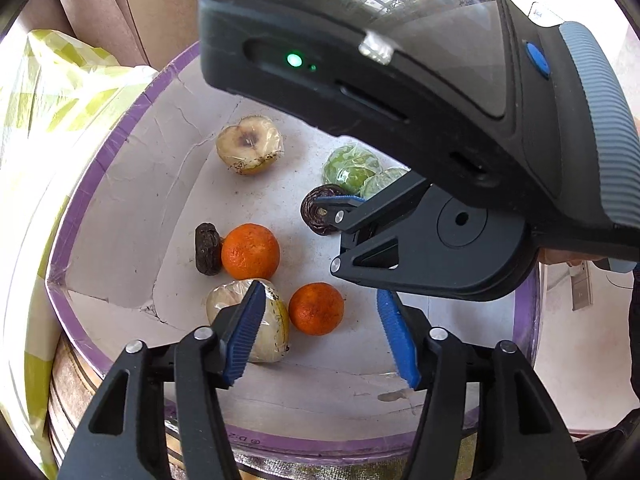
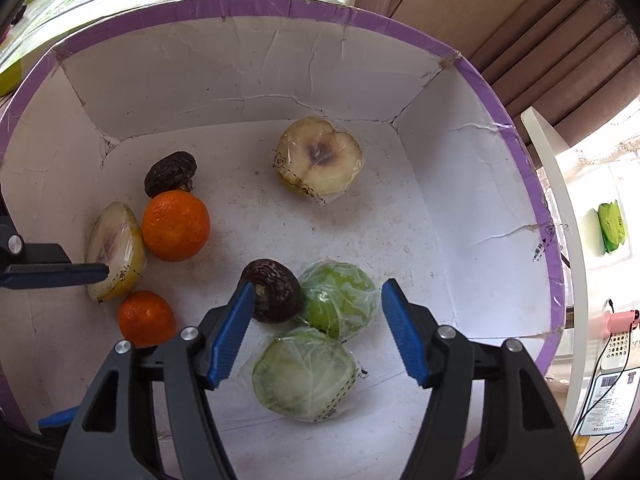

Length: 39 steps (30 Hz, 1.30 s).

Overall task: Organize fruits
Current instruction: 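Move both tools back to the table toward the last orange and dried fruit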

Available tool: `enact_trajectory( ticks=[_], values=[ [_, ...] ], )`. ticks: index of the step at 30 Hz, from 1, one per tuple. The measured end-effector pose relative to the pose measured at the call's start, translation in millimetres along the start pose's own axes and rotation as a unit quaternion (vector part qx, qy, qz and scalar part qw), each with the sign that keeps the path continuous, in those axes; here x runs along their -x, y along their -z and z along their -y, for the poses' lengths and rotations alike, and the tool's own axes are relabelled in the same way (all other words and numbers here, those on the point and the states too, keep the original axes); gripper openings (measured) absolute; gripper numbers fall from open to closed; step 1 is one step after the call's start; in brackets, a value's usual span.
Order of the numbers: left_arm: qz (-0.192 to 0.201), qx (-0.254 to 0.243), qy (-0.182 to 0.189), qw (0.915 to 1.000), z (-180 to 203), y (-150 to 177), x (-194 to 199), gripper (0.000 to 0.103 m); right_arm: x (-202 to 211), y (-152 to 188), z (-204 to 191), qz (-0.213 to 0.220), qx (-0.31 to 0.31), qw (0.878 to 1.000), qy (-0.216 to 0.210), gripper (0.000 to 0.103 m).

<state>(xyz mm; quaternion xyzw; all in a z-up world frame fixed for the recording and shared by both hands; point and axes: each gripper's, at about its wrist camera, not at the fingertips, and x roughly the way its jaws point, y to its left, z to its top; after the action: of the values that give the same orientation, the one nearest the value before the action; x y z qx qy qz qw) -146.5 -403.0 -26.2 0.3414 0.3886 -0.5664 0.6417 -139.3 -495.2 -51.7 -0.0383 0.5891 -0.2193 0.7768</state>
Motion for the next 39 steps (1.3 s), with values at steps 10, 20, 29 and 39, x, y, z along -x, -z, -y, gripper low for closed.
enact_trajectory(
  ticks=[10, 20, 29, 39],
  values=[
    [0.039, 0.011, -0.006, 0.9991, -9.4, 9.6, 21.0, 0.08, 14.5, -0.2, 4.5, 0.019, -0.013, 1.0, 0.009, 0.069],
    [0.088, 0.053, -0.044, 0.9937, -29.6, 20.4, 51.5, 0.08, 51.4, -8.7, 19.1, 0.084, -0.055, 0.995, -0.002, 0.072],
    [0.138, 0.145, -0.089, 0.9758, -86.4, 49.7, 100.5, 0.081, 84.4, -24.7, 4.0, 0.138, -0.076, 0.987, -0.044, 0.072],
    [0.206, 0.29, -0.167, 0.9195, -169.0, 109.4, 175.6, 0.08, 115.0, -53.3, -47.2, 0.196, -0.072, 0.968, -0.14, 0.072]
  ],
)
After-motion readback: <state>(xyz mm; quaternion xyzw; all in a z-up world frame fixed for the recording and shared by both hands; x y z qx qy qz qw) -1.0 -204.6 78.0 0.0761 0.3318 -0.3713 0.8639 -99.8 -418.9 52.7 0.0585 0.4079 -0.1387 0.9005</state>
